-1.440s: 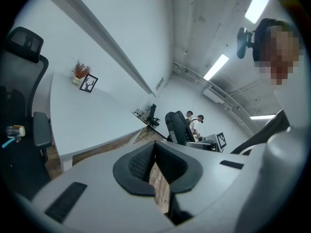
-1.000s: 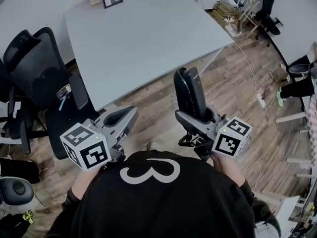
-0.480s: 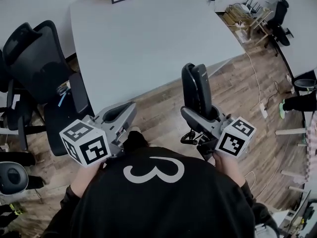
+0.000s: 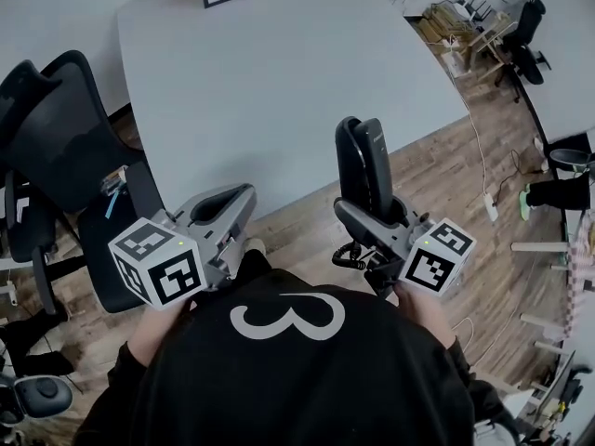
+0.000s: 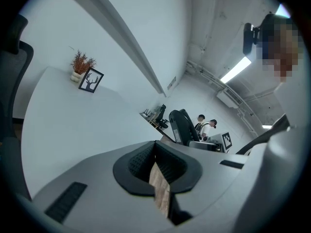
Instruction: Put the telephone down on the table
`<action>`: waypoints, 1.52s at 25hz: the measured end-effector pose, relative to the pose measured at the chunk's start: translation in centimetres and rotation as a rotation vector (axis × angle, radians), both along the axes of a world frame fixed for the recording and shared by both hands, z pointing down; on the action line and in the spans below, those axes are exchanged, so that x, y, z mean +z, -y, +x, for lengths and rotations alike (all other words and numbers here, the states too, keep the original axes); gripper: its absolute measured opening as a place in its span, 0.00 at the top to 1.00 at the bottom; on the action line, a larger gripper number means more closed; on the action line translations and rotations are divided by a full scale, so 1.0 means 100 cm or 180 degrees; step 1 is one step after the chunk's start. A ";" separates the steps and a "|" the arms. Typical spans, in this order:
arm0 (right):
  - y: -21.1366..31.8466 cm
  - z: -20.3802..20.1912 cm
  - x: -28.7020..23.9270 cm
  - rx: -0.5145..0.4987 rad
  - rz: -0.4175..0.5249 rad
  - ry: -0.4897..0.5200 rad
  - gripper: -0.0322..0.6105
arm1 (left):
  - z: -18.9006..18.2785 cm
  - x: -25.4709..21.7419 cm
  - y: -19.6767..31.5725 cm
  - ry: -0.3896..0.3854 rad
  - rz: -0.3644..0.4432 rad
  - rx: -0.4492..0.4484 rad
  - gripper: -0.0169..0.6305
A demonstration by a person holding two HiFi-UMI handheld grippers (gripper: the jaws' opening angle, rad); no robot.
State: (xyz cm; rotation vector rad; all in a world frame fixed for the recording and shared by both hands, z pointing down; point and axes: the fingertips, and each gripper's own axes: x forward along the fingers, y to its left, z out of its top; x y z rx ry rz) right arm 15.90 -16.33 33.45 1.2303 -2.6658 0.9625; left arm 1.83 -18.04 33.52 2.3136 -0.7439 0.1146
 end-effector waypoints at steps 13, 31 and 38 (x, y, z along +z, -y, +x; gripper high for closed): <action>0.100 -0.021 0.005 0.0230 -0.0012 -0.0187 0.50 | -0.025 0.011 0.091 -0.0066 -0.0070 0.0173 0.96; 0.184 -0.042 0.063 0.0137 -0.0122 -0.1087 0.50 | -0.075 0.043 0.139 -0.0091 -0.0290 -0.0121 0.96; 0.202 -0.044 0.120 0.0088 -0.0434 -0.1348 0.50 | -0.087 0.054 0.146 -0.0071 -0.0376 -0.0198 0.96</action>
